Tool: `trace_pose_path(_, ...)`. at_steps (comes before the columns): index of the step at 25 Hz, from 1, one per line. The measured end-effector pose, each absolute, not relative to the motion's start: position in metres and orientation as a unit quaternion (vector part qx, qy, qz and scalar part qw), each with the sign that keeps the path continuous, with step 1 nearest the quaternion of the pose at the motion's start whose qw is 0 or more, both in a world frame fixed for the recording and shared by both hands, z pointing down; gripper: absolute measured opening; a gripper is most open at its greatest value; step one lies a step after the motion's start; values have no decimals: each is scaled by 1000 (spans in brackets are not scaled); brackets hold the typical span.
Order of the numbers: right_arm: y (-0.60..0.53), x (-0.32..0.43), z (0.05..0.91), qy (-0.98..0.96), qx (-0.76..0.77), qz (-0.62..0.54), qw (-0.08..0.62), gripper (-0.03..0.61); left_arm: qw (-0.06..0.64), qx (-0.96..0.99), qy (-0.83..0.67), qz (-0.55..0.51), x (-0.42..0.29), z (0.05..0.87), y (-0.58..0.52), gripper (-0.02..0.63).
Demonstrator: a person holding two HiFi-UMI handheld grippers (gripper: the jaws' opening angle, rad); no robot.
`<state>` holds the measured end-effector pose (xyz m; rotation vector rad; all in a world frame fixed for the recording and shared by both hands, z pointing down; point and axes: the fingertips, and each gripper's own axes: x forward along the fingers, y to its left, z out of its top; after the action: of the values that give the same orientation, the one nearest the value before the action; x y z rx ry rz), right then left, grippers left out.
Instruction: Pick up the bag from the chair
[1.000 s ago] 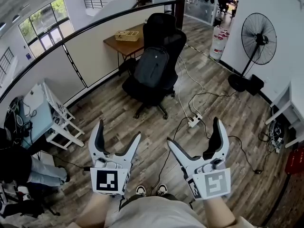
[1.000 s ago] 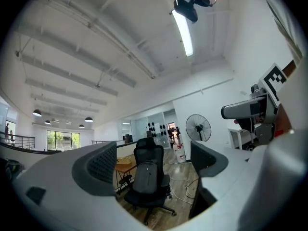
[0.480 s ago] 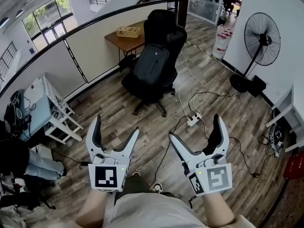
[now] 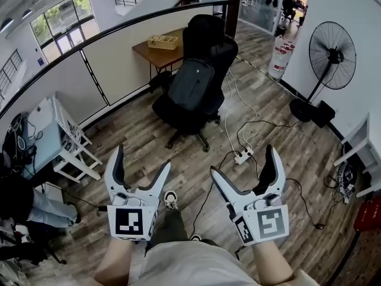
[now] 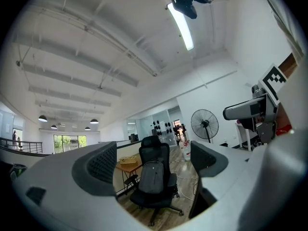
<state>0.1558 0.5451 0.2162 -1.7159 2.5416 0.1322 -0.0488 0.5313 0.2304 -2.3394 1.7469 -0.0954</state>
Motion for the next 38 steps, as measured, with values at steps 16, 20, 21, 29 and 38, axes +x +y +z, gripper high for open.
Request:
trace_pose_path(16, 366, 107, 235, 812, -583, 32, 7, 600, 88, -808, 580, -48, -113, 255, 349, 454)
trace_pose_path(20, 314, 87, 232, 804, -594, 31, -3, 600, 87, -810, 578, -47, -140, 250, 293, 454)
trace_pose_path(21, 299, 82, 232, 802, -596, 32, -7, 600, 88, -810, 578, -44, -148, 249, 278, 454)
trace_pose_path(29, 192, 33, 236, 794, -607, 30, -14, 600, 80, -815, 572, -43, -203, 251, 171, 454)
trace_pose_path(38, 121, 28, 254, 785, -619, 17, -37, 600, 79, -818, 567, -57, -227, 260, 93, 453)
